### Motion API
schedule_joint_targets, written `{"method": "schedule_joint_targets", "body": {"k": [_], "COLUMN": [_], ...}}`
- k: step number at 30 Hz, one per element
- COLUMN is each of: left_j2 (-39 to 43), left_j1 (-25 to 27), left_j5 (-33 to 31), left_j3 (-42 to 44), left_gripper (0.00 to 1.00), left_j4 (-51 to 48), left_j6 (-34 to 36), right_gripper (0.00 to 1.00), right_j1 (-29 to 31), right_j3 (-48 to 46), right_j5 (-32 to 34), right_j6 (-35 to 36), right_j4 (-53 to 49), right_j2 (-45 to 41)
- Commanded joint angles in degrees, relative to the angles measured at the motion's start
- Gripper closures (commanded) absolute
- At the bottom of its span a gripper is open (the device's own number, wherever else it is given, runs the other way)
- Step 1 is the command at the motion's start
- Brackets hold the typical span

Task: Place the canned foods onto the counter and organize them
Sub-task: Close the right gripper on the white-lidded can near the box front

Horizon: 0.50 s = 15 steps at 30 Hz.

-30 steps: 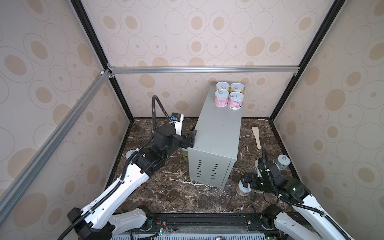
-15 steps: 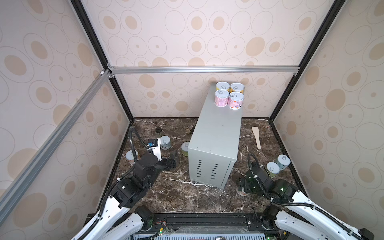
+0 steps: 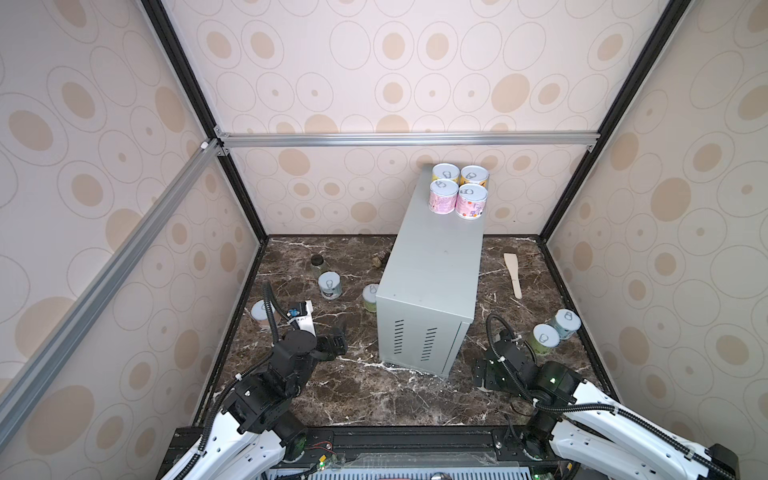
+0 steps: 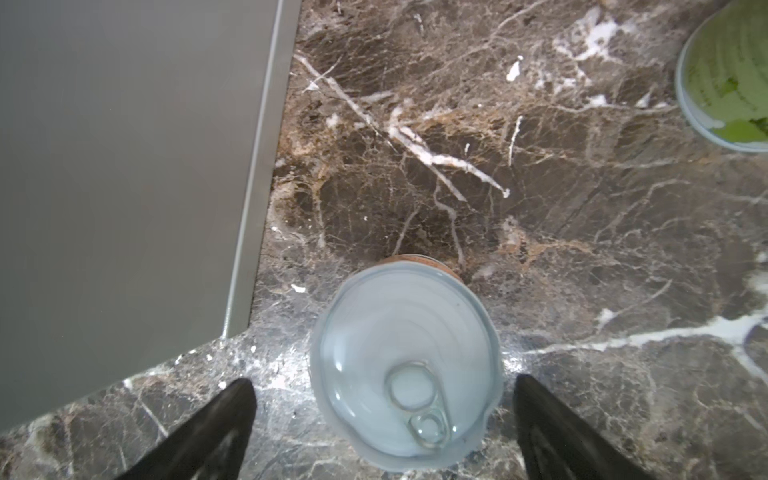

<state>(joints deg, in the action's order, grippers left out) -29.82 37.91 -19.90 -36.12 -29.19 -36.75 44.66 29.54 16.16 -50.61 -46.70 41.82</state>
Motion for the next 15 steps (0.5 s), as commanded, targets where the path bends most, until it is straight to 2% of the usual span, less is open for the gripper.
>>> {"method": "schedule_joint_targets", "body": {"k": [1, 11, 15], "left_j2": [0.1, -0.8, -1.2], "left_j1": [-0.2, -0.3, -0.2], "left_j5": [0.7, 3.9, 4.7], "left_j3": [1.2, 7.6, 8.0], "left_gripper": [0.01, 0.01, 0.01], "left_j4": [1.7, 7.1, 8.1], "left_j6": [-3.1, -6.1, -5.5], "right_gripper": [0.01, 0.01, 0.05], "right_j1": [0.7, 1.3, 1.2], "right_j3": [-1.5, -4.8, -5.6], "right_j5": [2.2, 3.2, 4.0], "right_j6": [-3.1, -4.5, -4.7], "right_j4": [-0.9, 2.3, 4.6], "right_j2": [-0.9, 1.0, 2.7]}}
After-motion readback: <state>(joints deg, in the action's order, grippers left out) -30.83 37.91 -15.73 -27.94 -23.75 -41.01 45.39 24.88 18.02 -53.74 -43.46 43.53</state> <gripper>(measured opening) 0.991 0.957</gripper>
